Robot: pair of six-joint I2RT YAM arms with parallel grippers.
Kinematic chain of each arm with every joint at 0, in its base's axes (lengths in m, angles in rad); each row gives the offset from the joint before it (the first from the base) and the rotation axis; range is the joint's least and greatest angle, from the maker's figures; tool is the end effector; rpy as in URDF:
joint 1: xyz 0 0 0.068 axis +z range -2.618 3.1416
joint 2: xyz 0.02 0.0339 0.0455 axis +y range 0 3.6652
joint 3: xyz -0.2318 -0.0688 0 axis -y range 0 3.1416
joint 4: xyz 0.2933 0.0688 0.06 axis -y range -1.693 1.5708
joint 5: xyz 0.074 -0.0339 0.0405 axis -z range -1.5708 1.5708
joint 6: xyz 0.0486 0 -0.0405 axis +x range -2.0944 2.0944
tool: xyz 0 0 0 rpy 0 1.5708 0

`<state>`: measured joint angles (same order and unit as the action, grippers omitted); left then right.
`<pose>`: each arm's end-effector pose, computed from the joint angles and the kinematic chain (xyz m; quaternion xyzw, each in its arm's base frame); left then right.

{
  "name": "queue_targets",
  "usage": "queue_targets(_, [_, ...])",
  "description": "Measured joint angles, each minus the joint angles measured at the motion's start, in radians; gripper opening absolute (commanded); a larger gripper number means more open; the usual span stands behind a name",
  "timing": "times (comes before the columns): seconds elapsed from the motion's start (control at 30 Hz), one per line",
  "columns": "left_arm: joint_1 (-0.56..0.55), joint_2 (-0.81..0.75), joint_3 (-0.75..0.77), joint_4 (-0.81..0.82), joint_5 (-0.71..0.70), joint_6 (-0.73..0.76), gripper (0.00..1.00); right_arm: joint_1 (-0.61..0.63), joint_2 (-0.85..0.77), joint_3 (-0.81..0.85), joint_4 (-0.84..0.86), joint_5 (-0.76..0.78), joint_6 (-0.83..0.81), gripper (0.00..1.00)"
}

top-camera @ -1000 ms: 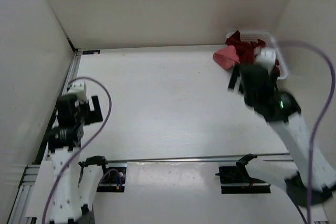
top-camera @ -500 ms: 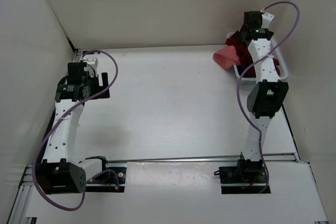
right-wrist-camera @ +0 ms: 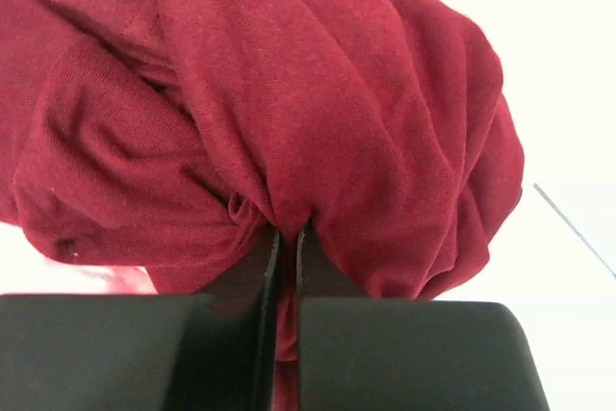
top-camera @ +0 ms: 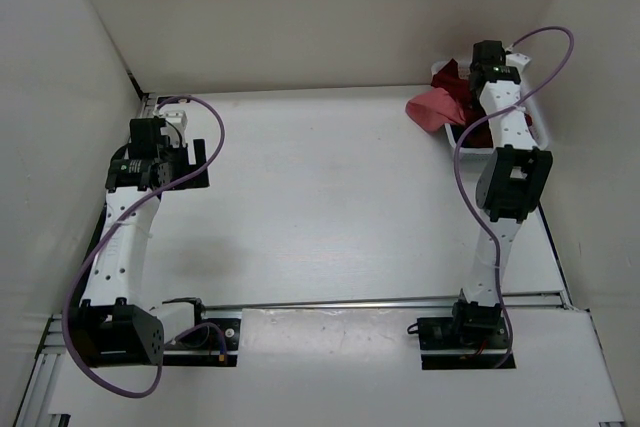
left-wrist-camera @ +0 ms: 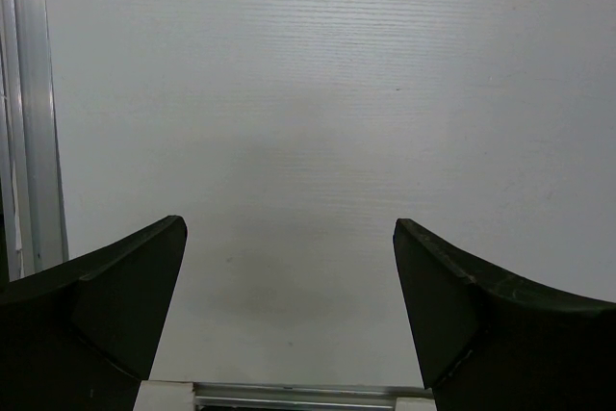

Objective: Fold and stack the t-shirts
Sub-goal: Grab crumpled tshirt from bin with the right arm, then move the tshirt to the center of the board

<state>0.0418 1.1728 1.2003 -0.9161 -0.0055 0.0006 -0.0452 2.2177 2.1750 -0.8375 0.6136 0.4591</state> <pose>0.2987 0.0128 0.3001 -0.0203 0.9422 0.0097 0.3344 0.5259 -0.0518 0.2582 0.3228 0.8432 -0.2118 0.3742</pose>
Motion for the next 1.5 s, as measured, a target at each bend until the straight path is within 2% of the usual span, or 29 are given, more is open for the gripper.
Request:
queue_targets(0.2, [0.000, -0.006, 0.000, -0.006, 0.000, 0.000, 1.00, 0.058, -0.119, -0.033, 0.003, 0.093, -0.089, 0.00])
queue_targets(0.3, [0.000, -0.024, 0.000, -0.008, 0.003, 0.000, 1.00, 0.143, -0.269, -0.040, 0.063, 0.160, -0.198, 0.00])
queue_targets(0.4, [0.000, -0.053, 0.000, -0.011, 0.009, 0.000, 1.00, 0.278, -0.455, -0.042, 0.156, 0.183, -0.307, 0.00])
queue_targets(0.5, [0.000, -0.092, 0.000, -0.017, 0.014, 0.000, 1.00, 0.443, -0.639, -0.040, 0.256, 0.108, -0.387, 0.00])
queue_targets(0.67, [0.000, -0.141, 0.000, -0.018, 0.006, 0.000, 1.00, 0.670, -0.859, -0.072, 0.401, -0.166, -0.411, 0.00])
queue_targets(0.83, [0.015, -0.141, 0.008, -0.019, -0.010, 0.000, 1.00, 0.758, -0.932, -0.187, 0.518, -0.367, -0.297, 0.00])
queue_targets(0.9, [0.020, -0.140, 0.026, -0.018, -0.018, 0.000, 1.00, 0.776, -0.917, -0.278, 0.540, -0.410, -0.242, 0.07])
queue_targets(1.0, [0.022, -0.140, 0.055, -0.013, -0.040, 0.000, 1.00, 0.795, -0.855, -0.419, 0.537, -0.448, -0.164, 0.41])
queue_targets(1.03, [0.022, -0.141, 0.060, -0.010, -0.048, 0.000, 1.00, 0.797, -0.821, -0.476, 0.534, -0.457, -0.137, 0.60])
queue_targets(1.13, [0.022, -0.142, 0.063, -0.001, -0.070, 0.000, 1.00, 0.760, -0.747, -0.682, 0.499, -0.461, -0.043, 0.80])
queue_targets(1.23, [0.019, -0.142, 0.060, -0.013, -0.074, 0.000, 1.00, 0.655, -0.716, -0.840, 0.409, -0.496, 0.029, 0.86])
queue_targets(1.33, [-0.006, -0.147, 0.034, -0.034, -0.076, 0.000, 1.00, 0.592, -0.715, -0.880, 0.346, -0.519, 0.024, 0.87])
queue_targets(1.4, [-0.029, -0.146, 0.006, -0.050, -0.072, 0.000, 1.00, 0.637, -0.718, -0.880, 0.345, -0.554, -0.001, 0.89])
queue_targets(1.5, [-0.057, -0.134, -0.057, -0.056, -0.060, 0.000, 1.00, 0.771, -0.717, -0.914, 0.368, -0.653, -0.029, 0.89])
